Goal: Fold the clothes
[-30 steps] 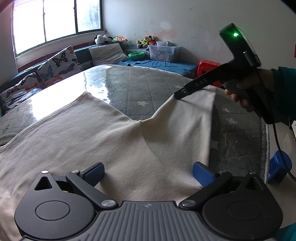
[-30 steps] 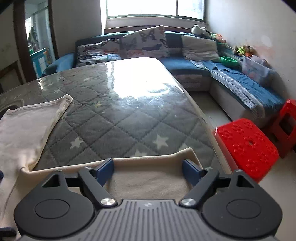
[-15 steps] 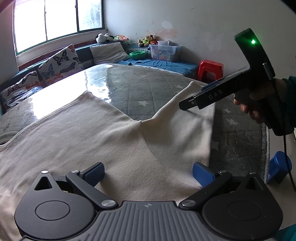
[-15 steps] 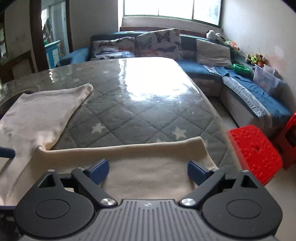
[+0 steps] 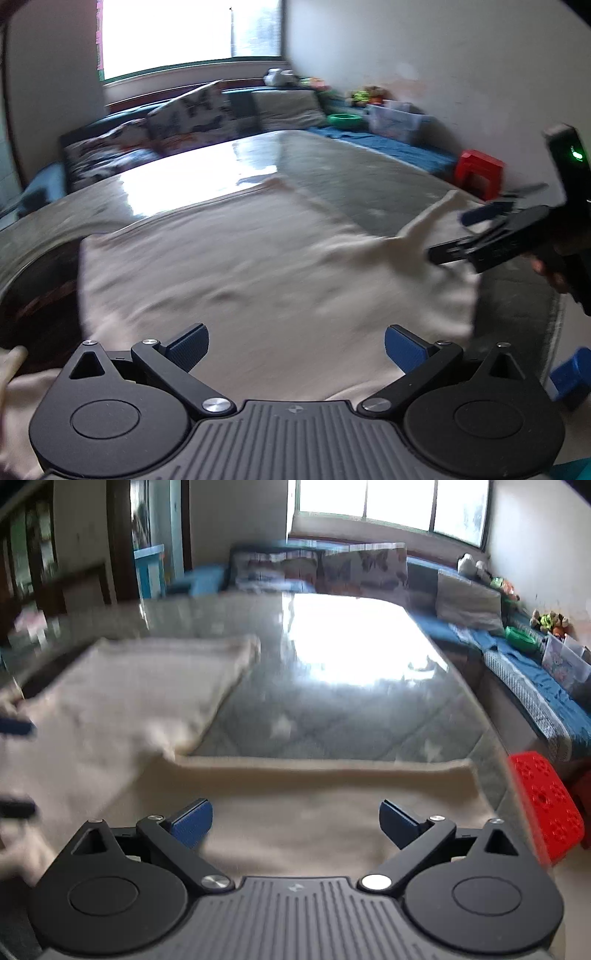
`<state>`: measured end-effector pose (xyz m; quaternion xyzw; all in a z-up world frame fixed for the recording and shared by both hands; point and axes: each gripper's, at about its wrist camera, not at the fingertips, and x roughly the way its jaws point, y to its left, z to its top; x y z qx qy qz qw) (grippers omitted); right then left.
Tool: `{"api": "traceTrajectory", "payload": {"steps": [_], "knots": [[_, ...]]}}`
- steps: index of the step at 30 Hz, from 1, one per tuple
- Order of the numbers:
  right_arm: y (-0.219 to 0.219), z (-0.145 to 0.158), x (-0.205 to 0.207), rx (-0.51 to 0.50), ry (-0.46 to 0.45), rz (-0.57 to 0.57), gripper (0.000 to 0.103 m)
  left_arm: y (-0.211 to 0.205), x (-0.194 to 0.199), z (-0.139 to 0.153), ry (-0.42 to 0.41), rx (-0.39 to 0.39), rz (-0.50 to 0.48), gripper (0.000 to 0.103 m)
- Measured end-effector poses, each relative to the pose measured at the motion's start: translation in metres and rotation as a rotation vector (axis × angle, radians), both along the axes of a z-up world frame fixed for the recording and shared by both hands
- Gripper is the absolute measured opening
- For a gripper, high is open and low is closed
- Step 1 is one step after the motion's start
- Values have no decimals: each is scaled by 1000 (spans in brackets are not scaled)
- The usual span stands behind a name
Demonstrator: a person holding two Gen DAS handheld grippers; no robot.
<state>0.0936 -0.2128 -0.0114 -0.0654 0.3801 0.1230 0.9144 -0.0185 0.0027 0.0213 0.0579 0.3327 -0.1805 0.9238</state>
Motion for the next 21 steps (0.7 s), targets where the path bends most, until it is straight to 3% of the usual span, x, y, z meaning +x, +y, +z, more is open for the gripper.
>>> {"api": "traceTrajectory", "payload": {"steps": [4, 9, 16, 21], "knots": [[15, 15, -2, -2, -29, 47, 99, 40, -5, 4, -12, -16, 110, 103], [68, 38, 4, -10, -57, 229, 101, 82, -4, 7, -8, -28, 242, 103], [167, 37, 11, -39, -43, 486, 102, 135, -5, -4, 30, -37, 371, 103], [216, 29, 3, -37, -34, 600, 103, 160, -6, -12, 54, -38, 442, 103]]}}
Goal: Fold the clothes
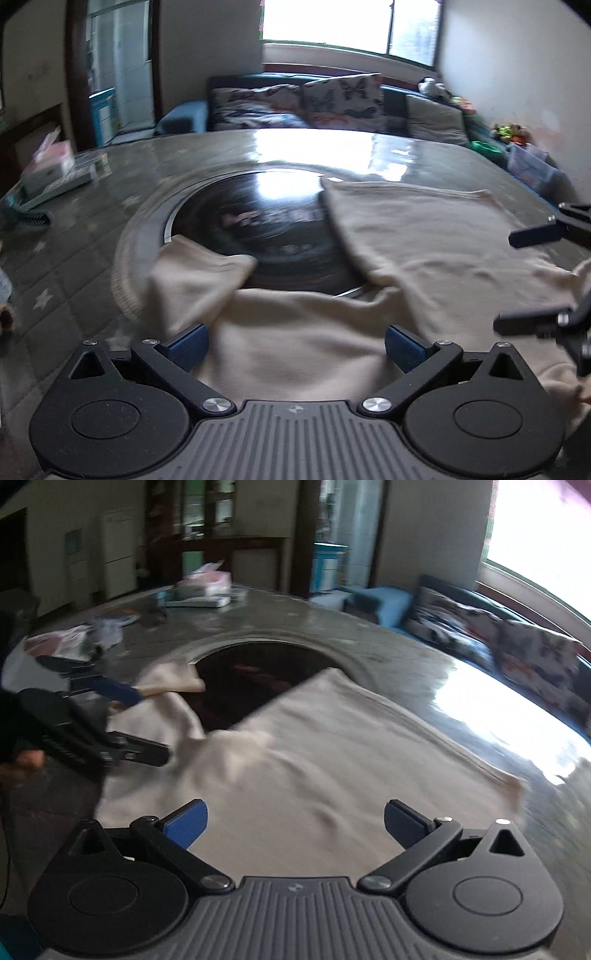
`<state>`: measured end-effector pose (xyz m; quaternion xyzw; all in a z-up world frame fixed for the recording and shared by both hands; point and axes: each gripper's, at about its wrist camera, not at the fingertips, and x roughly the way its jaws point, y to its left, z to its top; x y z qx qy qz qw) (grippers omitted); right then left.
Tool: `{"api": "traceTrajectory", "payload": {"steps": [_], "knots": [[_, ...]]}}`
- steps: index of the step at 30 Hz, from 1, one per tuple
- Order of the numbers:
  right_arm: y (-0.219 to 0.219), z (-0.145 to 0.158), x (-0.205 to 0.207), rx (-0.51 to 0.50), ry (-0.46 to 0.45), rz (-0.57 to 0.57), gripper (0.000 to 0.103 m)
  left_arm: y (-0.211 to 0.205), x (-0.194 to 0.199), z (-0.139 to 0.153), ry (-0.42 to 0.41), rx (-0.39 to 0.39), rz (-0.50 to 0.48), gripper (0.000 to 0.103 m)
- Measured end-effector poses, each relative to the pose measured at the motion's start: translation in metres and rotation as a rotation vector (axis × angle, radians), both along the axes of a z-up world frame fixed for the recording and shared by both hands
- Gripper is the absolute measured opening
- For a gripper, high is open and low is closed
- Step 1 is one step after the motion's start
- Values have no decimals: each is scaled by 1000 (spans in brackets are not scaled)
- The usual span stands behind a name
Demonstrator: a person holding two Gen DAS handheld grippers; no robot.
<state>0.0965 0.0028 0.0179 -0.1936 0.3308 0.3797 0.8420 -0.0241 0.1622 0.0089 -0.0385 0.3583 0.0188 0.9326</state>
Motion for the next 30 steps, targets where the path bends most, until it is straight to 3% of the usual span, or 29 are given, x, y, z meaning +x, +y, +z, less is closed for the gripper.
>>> {"api": "traceTrajectory", "payload": {"steps": [5, 12, 30], "knots": [[27, -13, -6, -3, 39, 62, 103, 9, -4, 1, -22, 40, 43, 103], [39, -25, -9, -14, 70, 84, 103, 22, -7, -5, -33, 104, 223, 103], [49, -27, -8, -9, 86, 117, 103, 85, -1, -2, -14, 151, 543, 103]]}}
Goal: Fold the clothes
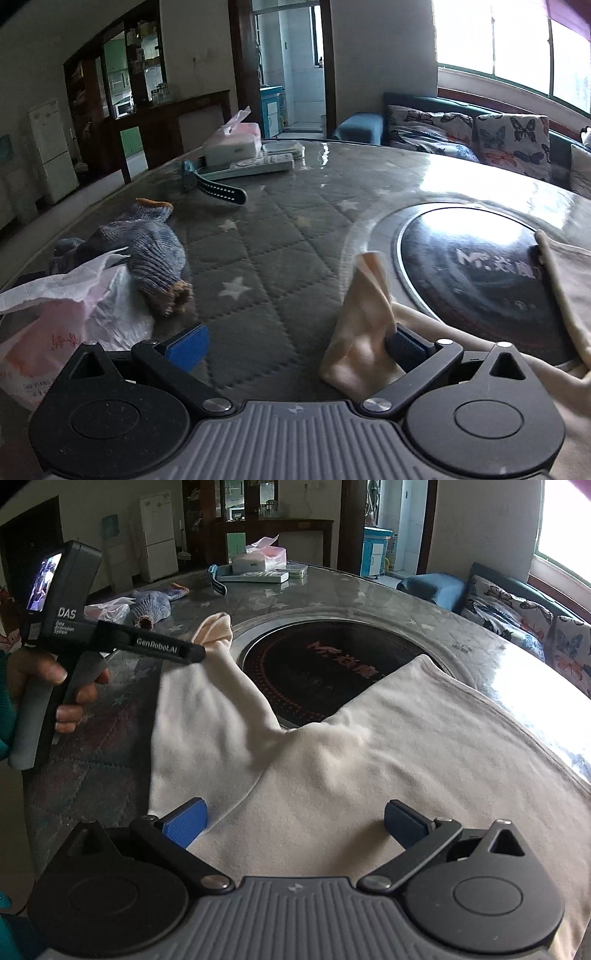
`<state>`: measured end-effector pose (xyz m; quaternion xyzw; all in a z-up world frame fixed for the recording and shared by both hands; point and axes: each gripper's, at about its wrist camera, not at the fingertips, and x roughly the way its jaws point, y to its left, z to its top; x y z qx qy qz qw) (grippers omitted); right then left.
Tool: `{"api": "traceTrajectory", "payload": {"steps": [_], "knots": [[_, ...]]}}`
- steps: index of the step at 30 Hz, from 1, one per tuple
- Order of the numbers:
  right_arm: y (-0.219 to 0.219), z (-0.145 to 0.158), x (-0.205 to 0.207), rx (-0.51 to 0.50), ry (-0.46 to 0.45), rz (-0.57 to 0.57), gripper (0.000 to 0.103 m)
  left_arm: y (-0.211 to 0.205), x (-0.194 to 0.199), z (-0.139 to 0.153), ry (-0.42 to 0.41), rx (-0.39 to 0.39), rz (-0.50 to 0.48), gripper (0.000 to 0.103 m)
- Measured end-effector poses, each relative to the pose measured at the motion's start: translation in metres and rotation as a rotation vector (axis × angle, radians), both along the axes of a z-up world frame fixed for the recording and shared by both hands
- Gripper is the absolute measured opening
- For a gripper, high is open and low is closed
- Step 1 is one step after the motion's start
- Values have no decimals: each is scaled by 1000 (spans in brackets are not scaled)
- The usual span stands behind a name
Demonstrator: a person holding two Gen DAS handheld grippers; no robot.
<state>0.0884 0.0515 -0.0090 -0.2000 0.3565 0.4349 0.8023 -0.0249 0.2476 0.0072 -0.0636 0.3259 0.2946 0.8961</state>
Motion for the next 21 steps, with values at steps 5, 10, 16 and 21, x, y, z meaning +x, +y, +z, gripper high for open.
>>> {"api": "traceTrajectory", "payload": {"steps": [5, 10, 16, 21], "knots": [[5, 3, -1, 5, -13, 18, 103, 8, 4, 2, 34, 121, 64, 103], [8, -2, -1, -1, -1, 31, 103, -6, 1, 13, 0, 122, -9, 103], [9, -2, 1, 4, 6, 28, 103, -34, 11, 17, -26, 98, -198, 100], [9, -3, 1, 6, 6, 29, 103, -32, 35, 3, 26, 94, -225, 97]]}}
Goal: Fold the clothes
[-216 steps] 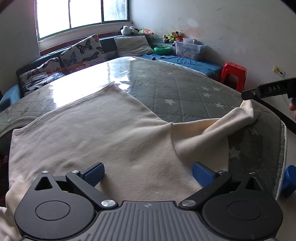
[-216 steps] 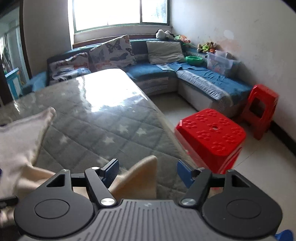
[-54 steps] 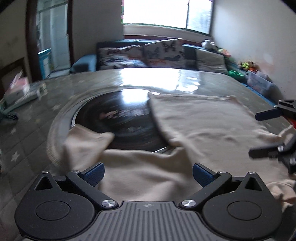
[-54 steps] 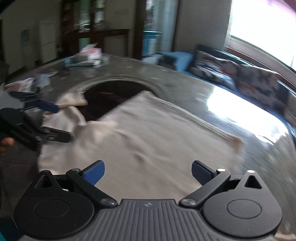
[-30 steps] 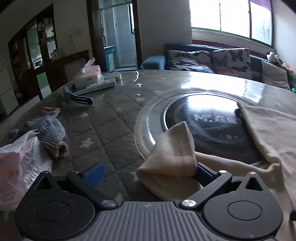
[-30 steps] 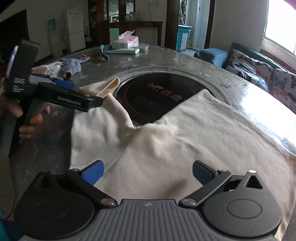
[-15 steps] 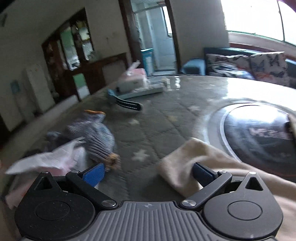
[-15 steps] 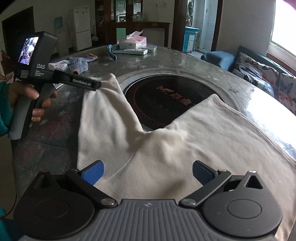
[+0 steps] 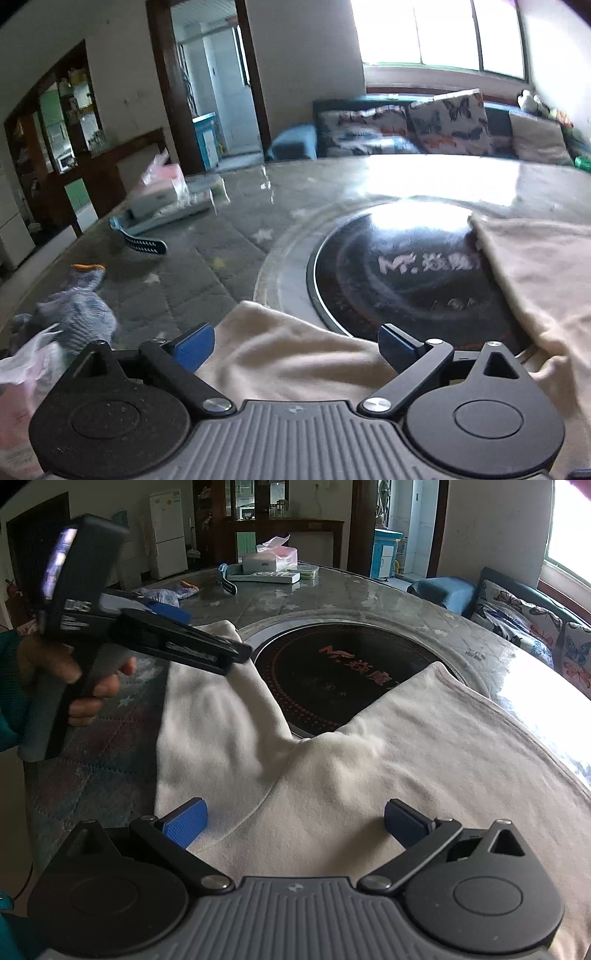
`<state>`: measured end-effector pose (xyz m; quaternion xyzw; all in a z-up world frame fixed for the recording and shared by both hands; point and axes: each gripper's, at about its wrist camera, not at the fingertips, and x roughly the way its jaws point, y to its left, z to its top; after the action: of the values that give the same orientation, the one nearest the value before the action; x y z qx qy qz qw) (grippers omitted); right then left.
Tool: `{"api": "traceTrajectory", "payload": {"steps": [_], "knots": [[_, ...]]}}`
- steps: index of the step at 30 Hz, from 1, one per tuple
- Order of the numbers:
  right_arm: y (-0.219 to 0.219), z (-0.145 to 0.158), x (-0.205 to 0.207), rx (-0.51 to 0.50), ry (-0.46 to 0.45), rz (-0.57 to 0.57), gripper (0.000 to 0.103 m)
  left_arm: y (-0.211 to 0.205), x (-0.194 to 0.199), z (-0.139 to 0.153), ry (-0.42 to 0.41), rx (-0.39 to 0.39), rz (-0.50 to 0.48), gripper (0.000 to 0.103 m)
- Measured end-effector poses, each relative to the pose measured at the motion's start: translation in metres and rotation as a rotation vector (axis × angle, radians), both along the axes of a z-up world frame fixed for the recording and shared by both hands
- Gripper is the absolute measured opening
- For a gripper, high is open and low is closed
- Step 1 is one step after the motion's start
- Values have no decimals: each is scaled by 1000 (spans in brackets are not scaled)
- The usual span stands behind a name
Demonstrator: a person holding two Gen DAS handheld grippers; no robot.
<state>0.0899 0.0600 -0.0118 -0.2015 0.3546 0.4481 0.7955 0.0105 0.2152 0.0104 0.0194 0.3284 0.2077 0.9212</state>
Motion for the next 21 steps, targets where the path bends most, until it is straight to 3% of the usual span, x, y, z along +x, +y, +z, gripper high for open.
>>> {"api": "traceTrajectory", "payload": {"steps": [6, 9, 17, 21], "knots": [[0, -1, 0, 2, -1, 2, 103, 15, 8, -6, 10, 65, 96, 99], [0, 0, -1, 1, -4, 0, 103, 10, 2, -1, 11, 54, 81, 98], [0, 1, -2, 5, -9, -10, 103, -61, -24, 25, -78, -34, -211, 98], [-1, 2, -5, 1, -18, -11, 103, -89, -16, 19, -63, -15, -282, 98]]}}
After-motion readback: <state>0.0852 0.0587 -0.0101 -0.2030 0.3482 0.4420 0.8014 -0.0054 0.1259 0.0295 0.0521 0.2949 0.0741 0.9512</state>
